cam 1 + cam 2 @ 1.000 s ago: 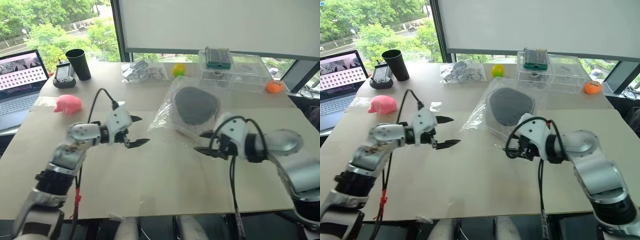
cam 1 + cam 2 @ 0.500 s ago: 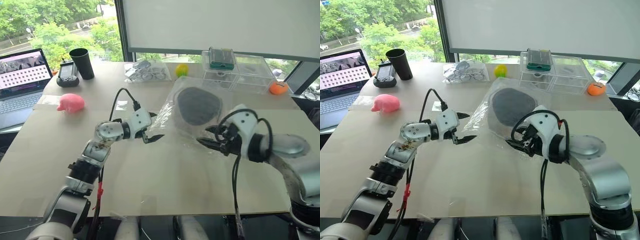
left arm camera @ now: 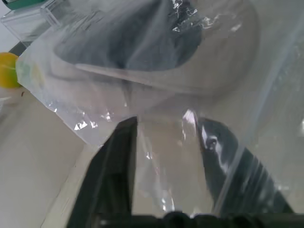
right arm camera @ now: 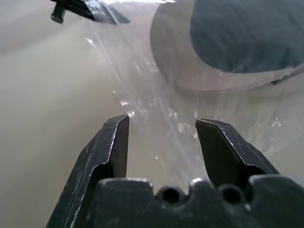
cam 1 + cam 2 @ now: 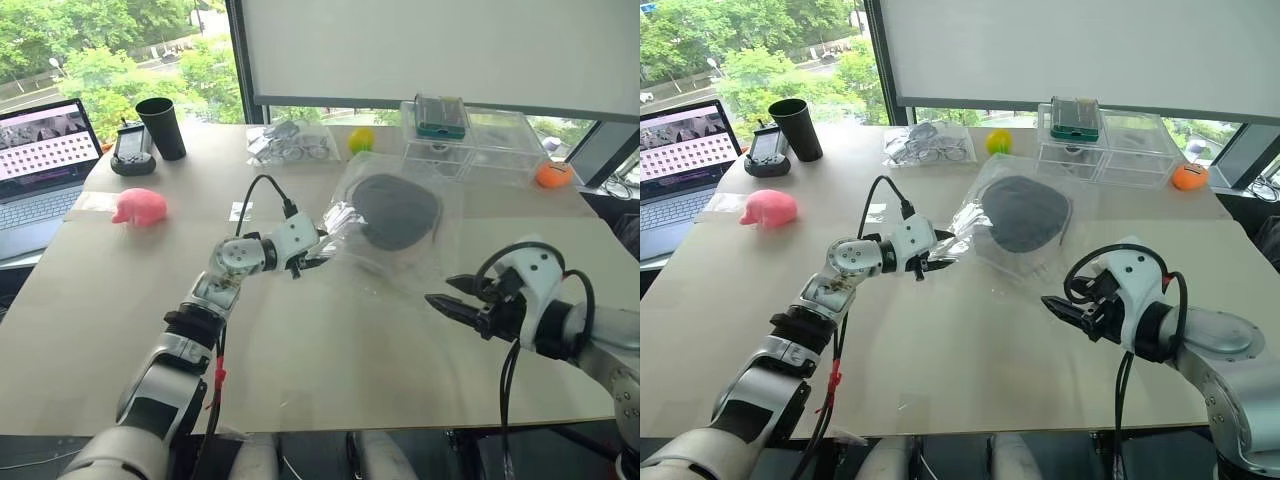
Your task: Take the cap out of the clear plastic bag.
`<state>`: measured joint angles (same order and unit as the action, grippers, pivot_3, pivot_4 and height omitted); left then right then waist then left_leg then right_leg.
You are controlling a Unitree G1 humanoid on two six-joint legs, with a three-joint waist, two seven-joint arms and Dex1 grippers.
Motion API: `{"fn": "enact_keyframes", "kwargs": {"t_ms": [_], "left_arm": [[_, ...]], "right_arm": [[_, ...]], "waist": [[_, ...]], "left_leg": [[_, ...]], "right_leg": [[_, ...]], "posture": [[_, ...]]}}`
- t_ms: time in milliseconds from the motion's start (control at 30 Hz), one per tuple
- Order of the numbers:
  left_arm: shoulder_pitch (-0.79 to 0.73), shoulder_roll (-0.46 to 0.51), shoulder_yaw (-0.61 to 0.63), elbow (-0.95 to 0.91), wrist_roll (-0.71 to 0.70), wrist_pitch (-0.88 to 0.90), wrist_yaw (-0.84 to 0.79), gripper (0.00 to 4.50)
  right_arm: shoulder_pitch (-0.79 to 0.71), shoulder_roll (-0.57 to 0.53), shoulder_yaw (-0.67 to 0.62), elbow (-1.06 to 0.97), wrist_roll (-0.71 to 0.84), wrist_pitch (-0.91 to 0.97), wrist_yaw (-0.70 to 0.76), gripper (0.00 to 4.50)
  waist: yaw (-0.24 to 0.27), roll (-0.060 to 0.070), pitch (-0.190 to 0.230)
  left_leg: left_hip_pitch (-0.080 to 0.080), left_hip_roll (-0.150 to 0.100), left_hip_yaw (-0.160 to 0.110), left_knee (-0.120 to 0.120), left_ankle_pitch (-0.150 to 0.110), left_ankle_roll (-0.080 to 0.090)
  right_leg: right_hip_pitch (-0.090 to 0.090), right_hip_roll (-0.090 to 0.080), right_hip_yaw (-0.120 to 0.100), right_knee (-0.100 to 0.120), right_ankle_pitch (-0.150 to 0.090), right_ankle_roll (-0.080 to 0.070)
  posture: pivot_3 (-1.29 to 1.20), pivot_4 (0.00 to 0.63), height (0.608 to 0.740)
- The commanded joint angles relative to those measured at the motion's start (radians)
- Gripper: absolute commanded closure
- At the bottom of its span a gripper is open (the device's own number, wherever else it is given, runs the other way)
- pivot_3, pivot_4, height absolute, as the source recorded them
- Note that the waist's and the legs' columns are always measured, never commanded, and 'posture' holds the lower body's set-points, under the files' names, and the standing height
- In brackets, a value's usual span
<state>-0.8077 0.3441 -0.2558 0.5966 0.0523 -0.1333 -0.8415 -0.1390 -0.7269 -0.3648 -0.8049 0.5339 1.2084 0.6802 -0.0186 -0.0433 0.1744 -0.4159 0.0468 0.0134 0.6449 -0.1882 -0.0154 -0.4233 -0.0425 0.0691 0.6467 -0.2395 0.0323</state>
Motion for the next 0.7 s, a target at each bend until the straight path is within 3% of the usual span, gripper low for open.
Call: {"fn": "enact_keyframes", "kwargs": {"t_ms": [33, 67, 233, 367, 700], "left_arm": [[-0.039, -0.006, 0.001, 0.03, 0.018, -0.048, 0.004, 4.06], [-0.041, -0.002, 0.001, 0.044, 0.026, -0.054, 0.006, 4.47], [-0.03, 0.037, 0.002, 0.088, 0.071, -0.106, 0.025, 4.47], [0.03, 0.079, 0.022, 0.021, 0.053, -0.102, -0.002, 4.47], [0.362, 0.272, 0.095, -0.54, -0.08, 0.132, -0.141, 4.47]], "right_arm": [[-0.008, -0.013, -0.01, -0.04, 0.023, -0.02, -0.026, 1.76], [-0.008, -0.015, -0.007, -0.041, 0.027, -0.023, -0.029, 1.76], [-0.015, -0.017, 0.014, -0.047, 0.045, -0.032, -0.052, 1.76], [-0.03, -0.018, 0.032, -0.047, 0.059, -0.04, -0.069, 1.76], [-0.068, -0.008, 0.057, -0.034, 0.107, -0.057, -0.099, 1.76]], "waist": [[0.001, 0.0, 0.0], [0.001, 0.0, 0.0], [-0.001, 0.0, 0.0], [-0.002, 0.0, 0.0], [-0.011, 0.0, 0.0]], "left_leg": [[0.0, 0.0, 0.0, 0.0, 0.0, 0.0], [0.0, 0.0, 0.0, 0.0, 0.0, 0.0], [0.0, 0.0, 0.0, 0.0, 0.0, 0.0], [0.0, 0.0, 0.0, 0.0, 0.0, 0.0], [0.0, 0.001, 0.0, 0.0, 0.0, 0.0]], "right_leg": [[0.0, 0.0, 0.0, 0.0, 0.0, 0.0], [0.0, 0.0, 0.0, 0.0, 0.0, 0.0], [0.0, 0.0, 0.0, 0.0, 0.0, 0.0], [0.0, 0.0, 0.0, 0.0, 0.0, 0.0], [0.0, 0.0, 0.0, 0.0, 0.001, -0.001]], "posture": [[0.0, 0.15, 0.74], [0.0, 0.15, 0.74], [0.0, 0.15, 0.74], [0.0, 0.15, 0.74], [0.0, 0.15, 0.74]]}}
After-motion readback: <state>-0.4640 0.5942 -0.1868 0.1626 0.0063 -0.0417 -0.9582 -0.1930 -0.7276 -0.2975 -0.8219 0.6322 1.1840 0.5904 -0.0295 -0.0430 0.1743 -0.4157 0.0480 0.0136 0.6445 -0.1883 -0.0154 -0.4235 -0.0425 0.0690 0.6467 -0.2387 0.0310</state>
